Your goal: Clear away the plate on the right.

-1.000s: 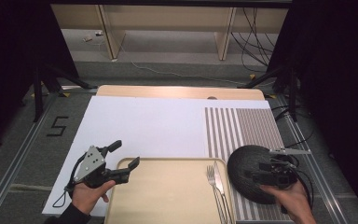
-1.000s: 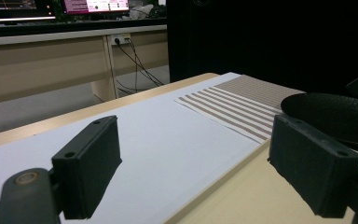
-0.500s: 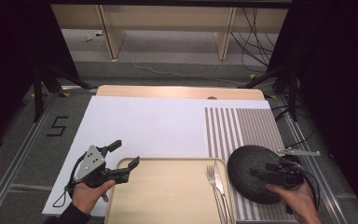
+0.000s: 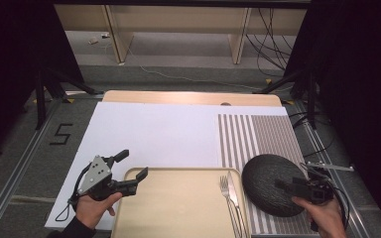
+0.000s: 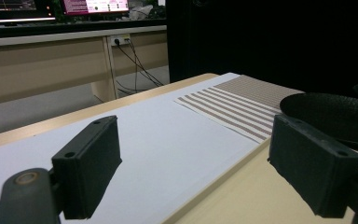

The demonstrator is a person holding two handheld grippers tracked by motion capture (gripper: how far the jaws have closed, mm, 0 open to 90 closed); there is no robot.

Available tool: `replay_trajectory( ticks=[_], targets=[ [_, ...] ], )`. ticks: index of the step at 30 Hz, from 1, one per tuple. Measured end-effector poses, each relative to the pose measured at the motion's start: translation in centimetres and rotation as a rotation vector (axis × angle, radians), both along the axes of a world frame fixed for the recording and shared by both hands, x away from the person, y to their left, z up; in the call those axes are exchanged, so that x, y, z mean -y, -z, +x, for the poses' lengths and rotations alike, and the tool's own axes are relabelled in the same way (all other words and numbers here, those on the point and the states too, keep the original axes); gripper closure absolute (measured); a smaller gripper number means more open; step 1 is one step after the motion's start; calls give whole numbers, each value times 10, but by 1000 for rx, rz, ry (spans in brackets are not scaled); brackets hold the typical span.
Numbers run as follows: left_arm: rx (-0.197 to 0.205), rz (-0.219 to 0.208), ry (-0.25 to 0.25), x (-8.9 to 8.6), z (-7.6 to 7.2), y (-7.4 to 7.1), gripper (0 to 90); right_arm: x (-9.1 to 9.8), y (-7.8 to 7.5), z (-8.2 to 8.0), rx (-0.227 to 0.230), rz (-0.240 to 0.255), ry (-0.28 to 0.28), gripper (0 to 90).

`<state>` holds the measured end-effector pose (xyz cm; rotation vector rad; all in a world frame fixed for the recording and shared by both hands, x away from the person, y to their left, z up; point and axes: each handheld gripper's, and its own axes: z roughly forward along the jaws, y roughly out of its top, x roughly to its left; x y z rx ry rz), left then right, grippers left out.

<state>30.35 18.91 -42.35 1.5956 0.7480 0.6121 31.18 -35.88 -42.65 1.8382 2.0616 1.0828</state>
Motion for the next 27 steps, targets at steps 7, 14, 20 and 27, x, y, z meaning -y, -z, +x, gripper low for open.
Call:
replay_trajectory(
  ticks=[7,14,20,27],
  targets=[
    [-1,-5,-3,0,1,0,163,23,5,-8,-13,27,81,225],
    [5,-3,2,1,0,-1,163,36,8,-13,-15,39,127,225],
    [5,-4,3,1,0,-1,163,45,13,-13,-36,42,155,225],
    [3,-3,7,2,0,-1,163,53,18,-14,-53,36,173,228]
  ],
)
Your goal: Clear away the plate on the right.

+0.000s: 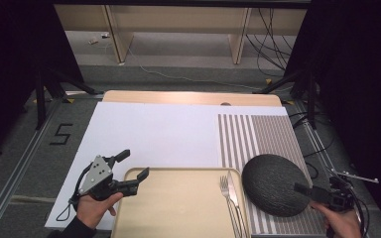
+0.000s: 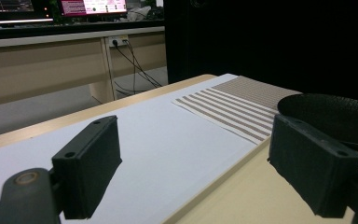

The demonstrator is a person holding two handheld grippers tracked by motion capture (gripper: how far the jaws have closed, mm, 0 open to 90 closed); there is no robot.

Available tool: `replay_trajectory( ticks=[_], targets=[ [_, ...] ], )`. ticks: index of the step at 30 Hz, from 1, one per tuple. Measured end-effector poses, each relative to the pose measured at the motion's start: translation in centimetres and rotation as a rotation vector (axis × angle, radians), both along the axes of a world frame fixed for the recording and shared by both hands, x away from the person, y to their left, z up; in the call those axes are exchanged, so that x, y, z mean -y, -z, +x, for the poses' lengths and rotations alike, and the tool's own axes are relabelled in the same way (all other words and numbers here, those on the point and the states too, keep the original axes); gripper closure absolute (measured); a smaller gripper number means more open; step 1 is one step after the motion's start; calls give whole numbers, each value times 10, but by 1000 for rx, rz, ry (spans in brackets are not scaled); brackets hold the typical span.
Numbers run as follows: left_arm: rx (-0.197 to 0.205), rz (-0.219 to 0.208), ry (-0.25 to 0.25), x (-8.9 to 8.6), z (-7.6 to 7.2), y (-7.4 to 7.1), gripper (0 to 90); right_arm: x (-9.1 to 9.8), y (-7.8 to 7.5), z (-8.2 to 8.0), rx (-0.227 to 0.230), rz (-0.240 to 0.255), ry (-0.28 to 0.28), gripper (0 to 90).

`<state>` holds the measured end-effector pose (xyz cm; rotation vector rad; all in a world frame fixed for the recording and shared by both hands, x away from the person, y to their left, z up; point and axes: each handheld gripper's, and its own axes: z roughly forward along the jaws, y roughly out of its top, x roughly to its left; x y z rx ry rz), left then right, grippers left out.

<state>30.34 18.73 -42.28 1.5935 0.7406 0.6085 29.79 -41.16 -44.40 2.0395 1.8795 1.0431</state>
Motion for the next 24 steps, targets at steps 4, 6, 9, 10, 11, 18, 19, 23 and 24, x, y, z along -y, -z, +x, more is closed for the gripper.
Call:
replay_trajectory(
  ticks=[4,6,9,10,11,18,19,23,24],
  targets=[
    [1,-1,-1,0,0,0,163,3,3,0,-11,3,8,233],
    [1,-2,-1,0,0,0,163,4,4,0,-16,6,5,236],
    [-1,2,2,0,0,0,163,7,6,0,-21,32,7,243],
    [-1,1,2,0,0,0,163,8,7,0,-26,52,7,244],
    [-2,2,2,0,0,0,163,9,8,0,-28,50,6,244],
    [0,2,2,0,0,0,163,12,13,1,-53,69,-5,256],
    [-1,2,2,0,0,0,162,12,13,1,-55,69,-5,256],
    [0,2,1,0,0,0,163,14,16,2,-72,93,-7,276],
    [0,1,0,0,0,0,163,14,16,2,-74,95,-10,278]
  ],
)
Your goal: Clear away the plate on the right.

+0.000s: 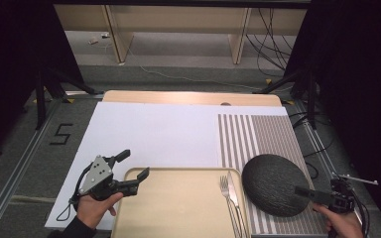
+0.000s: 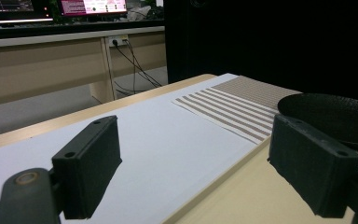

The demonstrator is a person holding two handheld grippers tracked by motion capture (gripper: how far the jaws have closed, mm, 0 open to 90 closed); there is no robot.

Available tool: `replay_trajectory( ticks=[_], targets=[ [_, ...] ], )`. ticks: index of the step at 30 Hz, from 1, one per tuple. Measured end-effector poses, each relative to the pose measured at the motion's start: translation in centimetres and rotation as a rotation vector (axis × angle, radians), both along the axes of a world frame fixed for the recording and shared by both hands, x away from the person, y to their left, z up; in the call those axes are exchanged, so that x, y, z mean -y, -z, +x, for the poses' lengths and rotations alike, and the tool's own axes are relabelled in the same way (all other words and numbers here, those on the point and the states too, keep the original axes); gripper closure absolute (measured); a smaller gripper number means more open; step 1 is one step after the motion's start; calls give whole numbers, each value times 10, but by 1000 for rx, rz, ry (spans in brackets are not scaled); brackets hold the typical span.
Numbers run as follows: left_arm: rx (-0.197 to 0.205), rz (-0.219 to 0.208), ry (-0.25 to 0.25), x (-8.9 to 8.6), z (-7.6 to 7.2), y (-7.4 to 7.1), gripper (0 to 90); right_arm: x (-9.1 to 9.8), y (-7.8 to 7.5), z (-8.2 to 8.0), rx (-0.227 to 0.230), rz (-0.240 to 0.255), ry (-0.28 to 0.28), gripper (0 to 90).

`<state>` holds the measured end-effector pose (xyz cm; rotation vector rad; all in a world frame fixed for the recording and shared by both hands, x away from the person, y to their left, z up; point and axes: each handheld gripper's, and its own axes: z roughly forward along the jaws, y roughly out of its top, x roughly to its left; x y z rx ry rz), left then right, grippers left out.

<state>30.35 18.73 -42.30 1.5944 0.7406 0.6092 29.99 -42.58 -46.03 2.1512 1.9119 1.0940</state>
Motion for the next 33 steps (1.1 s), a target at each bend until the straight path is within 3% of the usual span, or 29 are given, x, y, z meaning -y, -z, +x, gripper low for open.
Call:
replay_trajectory(
  ticks=[17,33],
  targets=[
    [2,0,0,0,0,0,163,6,8,2,-2,46,-21,411],
    [2,1,-2,0,0,0,163,10,12,2,-15,106,-7,461]
  ],
)
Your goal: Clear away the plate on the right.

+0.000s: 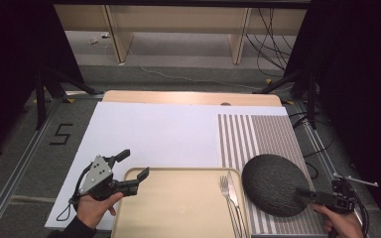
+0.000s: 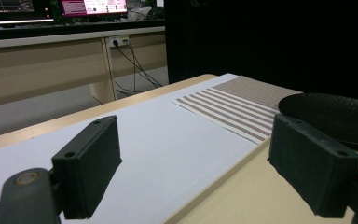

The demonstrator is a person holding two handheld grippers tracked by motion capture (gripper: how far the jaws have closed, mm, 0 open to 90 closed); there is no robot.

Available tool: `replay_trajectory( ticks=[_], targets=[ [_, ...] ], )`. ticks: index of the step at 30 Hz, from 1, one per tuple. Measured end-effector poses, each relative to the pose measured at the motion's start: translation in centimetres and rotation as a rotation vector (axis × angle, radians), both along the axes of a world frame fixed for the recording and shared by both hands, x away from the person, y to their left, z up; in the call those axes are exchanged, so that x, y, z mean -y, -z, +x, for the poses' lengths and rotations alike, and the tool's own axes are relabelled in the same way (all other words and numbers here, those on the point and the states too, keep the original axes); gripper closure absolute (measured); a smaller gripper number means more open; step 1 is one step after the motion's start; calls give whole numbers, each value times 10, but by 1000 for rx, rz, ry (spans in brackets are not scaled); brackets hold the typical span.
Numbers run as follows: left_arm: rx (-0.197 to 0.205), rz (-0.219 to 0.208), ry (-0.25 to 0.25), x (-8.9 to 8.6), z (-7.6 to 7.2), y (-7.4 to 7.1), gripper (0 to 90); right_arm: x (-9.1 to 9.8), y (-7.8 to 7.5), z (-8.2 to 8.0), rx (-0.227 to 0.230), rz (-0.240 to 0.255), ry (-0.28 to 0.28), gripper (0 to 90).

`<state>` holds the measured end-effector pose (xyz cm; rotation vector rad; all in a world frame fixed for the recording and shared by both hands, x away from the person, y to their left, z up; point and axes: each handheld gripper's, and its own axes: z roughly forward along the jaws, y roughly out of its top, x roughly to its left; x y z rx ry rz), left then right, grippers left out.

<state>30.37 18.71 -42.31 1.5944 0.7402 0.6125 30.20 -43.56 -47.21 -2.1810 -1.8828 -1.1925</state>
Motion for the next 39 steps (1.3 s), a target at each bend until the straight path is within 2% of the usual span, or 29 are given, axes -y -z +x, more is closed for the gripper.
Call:
replay_trajectory(
  ticks=[8,13,16,24,31,36,37,39],
  targets=[
    [0,2,4,1,0,0,163,6,3,1,-2,62,18,497],
    [-1,3,7,1,0,0,163,7,4,1,-7,69,25,518],
    [-1,2,8,2,0,0,163,9,6,1,-8,103,41,533],
    [-2,3,8,2,1,0,163,12,9,1,-7,148,62,563],
    [-2,2,9,3,1,0,163,12,11,2,-4,149,73,578],
    [-2,3,7,3,1,0,163,12,12,3,-13,184,89,602],
    [-1,4,6,3,1,0,163,12,13,4,-7,168,87,624],
    [-1,4,7,3,1,0,163,12,13,4,-24,161,108,692]
  ],
)
